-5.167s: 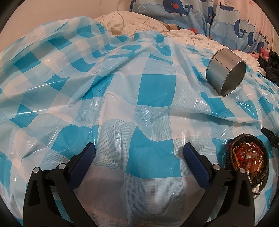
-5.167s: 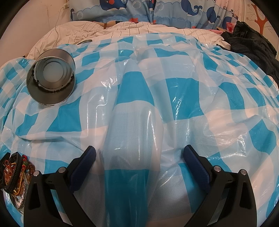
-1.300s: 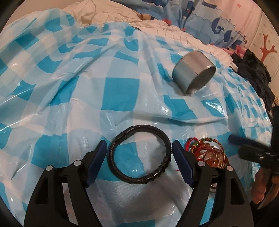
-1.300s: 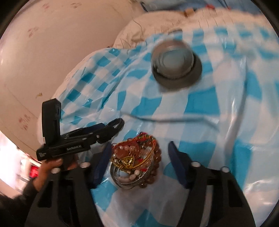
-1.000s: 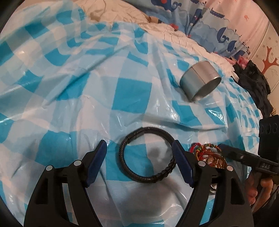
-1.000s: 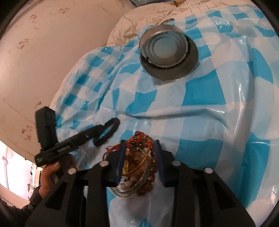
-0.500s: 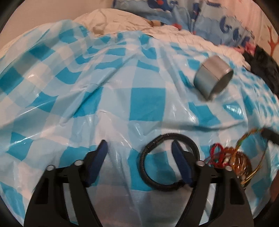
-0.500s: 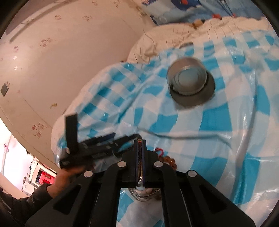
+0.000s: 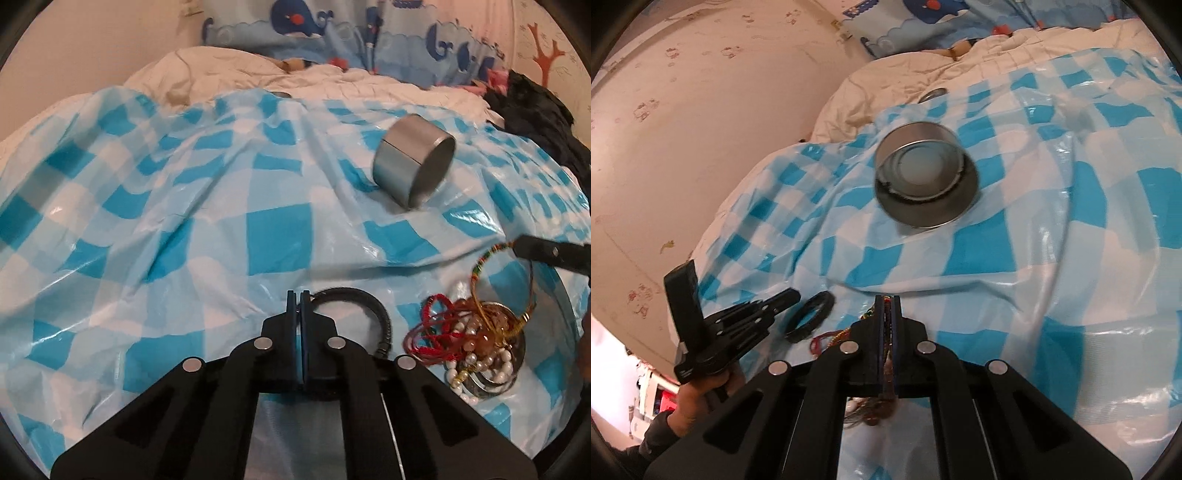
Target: Organize jewelry
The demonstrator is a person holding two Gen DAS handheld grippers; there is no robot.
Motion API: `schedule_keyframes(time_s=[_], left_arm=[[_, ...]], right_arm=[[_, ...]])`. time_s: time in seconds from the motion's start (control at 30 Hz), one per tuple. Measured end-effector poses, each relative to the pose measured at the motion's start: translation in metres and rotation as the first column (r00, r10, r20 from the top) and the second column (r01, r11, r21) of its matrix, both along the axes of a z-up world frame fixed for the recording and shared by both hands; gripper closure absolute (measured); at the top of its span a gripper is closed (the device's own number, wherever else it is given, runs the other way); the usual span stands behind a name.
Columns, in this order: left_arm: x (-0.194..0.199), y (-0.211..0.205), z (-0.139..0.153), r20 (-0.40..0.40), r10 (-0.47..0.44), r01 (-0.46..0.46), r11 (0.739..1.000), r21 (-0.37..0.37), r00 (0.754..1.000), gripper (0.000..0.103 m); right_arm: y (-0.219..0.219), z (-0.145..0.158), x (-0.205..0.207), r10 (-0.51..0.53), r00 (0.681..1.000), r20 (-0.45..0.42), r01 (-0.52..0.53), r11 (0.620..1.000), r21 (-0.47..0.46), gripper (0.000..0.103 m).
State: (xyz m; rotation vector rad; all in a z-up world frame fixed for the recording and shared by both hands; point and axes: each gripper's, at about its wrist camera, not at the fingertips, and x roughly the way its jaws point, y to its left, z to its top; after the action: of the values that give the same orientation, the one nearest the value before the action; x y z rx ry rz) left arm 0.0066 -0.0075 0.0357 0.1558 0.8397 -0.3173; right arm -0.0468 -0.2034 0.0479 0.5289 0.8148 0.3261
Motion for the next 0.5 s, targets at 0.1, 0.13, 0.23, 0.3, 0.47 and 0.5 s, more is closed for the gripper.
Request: schedule_keyframes(time_s=[0.1, 0.13, 0.23, 0.3, 0.47, 0.5], left_arm=[[0.005, 0.004, -0.005, -0.031, 0.024, -0.024, 1.000, -0.020, 0.999, 0.086], [0.006, 0.006, -0.006, -0.042, 0.027, -0.029, 0.999, -0.033, 0.999, 0.071], [0.007, 0.007, -0.010, -0.065, 0.018, -0.023, 0.997, -0.077, 0.998, 0.055], [0.008, 0.002, -0.014, -0.070, 0.004, -0.008, 0.998, -0.057, 0.998, 0.048], [0.008, 0.001, -0.017, -0.077, 0.000, -0.005, 0.998, -0.064, 0.997, 0.047], [0.008, 0.003, -0.017, -0.078, 0.003, -0.009, 0.997, -0.071, 0.997, 0.048]], right_arm=[[-0.003, -0.002, 0.001, -0.020, 1.000, -0.012, 0.020, 1.000, -0.008, 0.099], [-0.003, -0.004, 0.002, -0.021, 1.000, -0.022, 0.021, 1.000, -0.013, 0.099], [-0.003, -0.010, 0.004, -0.027, 0.998, -0.056, 0.025, 0.999, -0.032, 0.099], [-0.003, -0.015, 0.005, -0.032, 0.996, -0.078, 0.029, 0.999, -0.035, 0.098], [-0.003, -0.019, 0.007, -0.039, 0.994, -0.102, 0.034, 0.998, -0.055, 0.093], [-0.002, -0.020, 0.007, -0.041, 0.994, -0.104, 0.035, 0.998, -0.061, 0.085]])
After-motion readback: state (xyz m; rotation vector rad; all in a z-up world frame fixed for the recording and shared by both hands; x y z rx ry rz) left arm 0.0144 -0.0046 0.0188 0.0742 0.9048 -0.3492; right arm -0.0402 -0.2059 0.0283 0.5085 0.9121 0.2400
